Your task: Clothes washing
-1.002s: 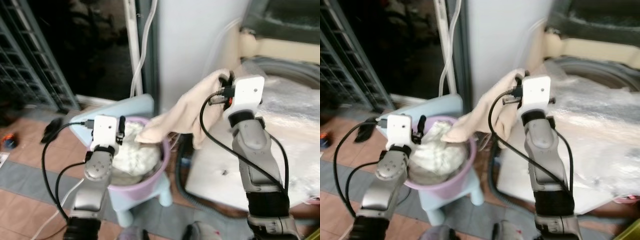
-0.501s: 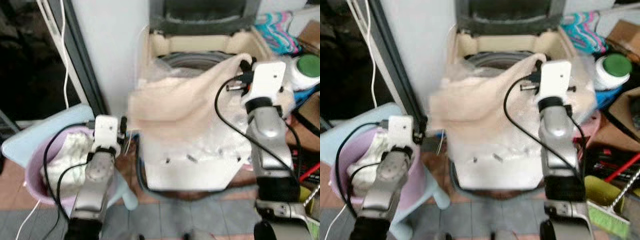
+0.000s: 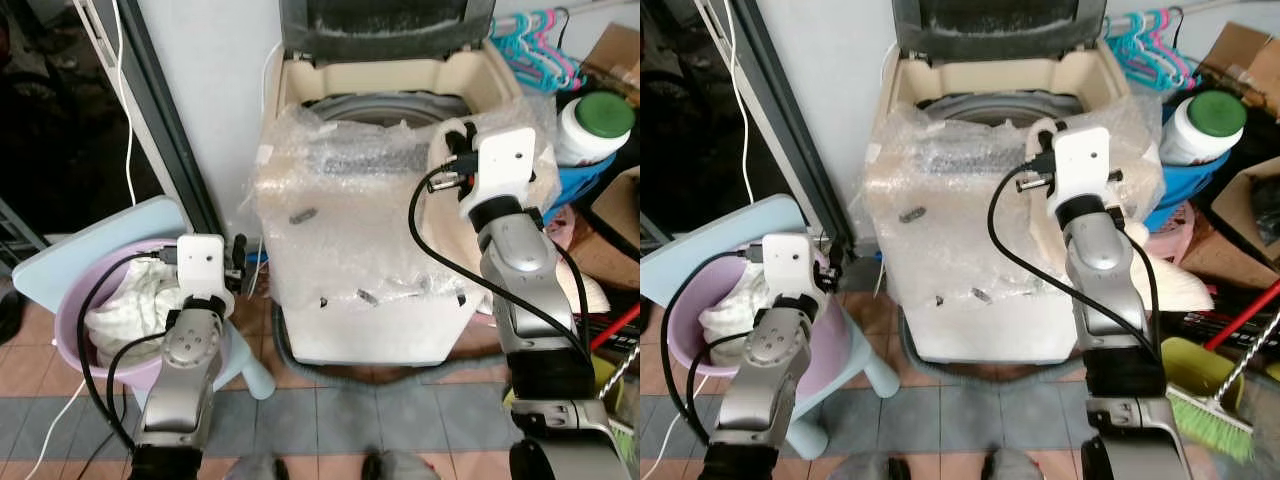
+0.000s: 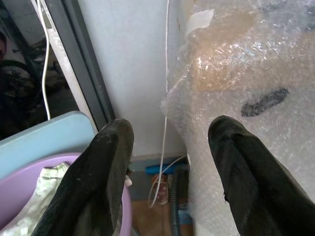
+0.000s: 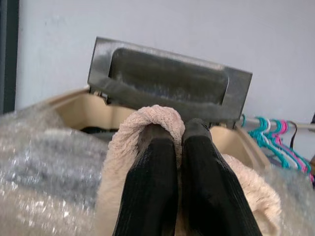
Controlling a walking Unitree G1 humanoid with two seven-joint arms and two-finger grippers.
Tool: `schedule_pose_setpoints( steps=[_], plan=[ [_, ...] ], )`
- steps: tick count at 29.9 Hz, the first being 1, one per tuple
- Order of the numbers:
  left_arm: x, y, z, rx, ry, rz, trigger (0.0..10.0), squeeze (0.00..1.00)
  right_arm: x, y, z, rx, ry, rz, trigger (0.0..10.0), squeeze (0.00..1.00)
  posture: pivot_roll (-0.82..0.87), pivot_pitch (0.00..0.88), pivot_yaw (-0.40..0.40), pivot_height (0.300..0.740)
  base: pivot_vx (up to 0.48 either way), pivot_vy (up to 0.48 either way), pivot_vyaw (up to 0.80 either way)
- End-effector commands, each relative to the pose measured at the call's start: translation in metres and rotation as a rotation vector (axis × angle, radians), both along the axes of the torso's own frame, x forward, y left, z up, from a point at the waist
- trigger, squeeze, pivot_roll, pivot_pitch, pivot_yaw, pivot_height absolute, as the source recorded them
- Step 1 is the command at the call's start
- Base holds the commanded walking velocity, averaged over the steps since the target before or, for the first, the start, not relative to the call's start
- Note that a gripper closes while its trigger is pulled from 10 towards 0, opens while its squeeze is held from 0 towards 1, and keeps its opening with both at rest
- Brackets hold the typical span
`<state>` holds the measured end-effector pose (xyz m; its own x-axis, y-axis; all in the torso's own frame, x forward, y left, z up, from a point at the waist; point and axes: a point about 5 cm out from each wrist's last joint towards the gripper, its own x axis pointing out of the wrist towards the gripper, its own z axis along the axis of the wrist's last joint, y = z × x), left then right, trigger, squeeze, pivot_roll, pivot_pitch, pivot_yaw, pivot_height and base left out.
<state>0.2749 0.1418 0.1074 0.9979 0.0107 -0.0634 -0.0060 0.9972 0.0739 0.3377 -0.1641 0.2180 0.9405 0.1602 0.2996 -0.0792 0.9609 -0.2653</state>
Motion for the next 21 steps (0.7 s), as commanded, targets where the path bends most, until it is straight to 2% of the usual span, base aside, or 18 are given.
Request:
schedule_pose_setpoints(
  steps=[1,9,10,15,16,19,21],
  plan=[
    [0.002,0.004,0.008,0.001,-0.022,0.013,10.0,0.00,0.007,0.007,0.019,0.014,-0.057,0.032,10.0,0.00,-0.03,0.080,0.064,0.740,0.277,0.000,0.41],
    [0.005,0.001,0.004,-0.022,-0.013,0.012,10.0,0.00,0.026,0.024,0.049,0.008,-0.124,0.128,10.0,0.00,-0.02,0.022,0.061,0.740,0.283,0.000,0.10],
    [0.006,-0.002,0.003,-0.024,-0.010,0.004,10.0,0.00,0.034,0.030,0.061,0.005,-0.139,0.159,10.0,0.00,-0.02,0.000,0.058,0.740,0.296,0.000,0.00],
    [0.009,-0.004,0.000,-0.028,-0.005,-0.004,10.0,0.00,0.051,0.043,0.090,-0.008,-0.164,0.211,10.0,0.00,-0.02,0.000,0.057,0.740,0.295,0.000,0.00],
    [0.010,-0.005,0.001,-0.029,-0.007,-0.007,10.0,0.00,0.058,0.044,0.101,-0.018,-0.150,0.197,10.0,0.00,-0.02,0.000,0.058,0.740,0.292,0.000,0.00],
    [0.011,-0.006,0.001,-0.029,-0.009,-0.013,10.0,0.00,0.065,0.041,0.112,-0.033,-0.143,0.159,10.0,0.00,-0.02,0.000,0.059,0.740,0.292,0.000,0.00],
    [0.012,-0.007,0.001,-0.031,-0.012,-0.016,10.0,0.00,0.071,0.032,0.131,-0.015,-0.139,0.109,10.0,0.00,-0.02,0.000,0.057,0.740,0.289,0.000,0.00]
  ],
)
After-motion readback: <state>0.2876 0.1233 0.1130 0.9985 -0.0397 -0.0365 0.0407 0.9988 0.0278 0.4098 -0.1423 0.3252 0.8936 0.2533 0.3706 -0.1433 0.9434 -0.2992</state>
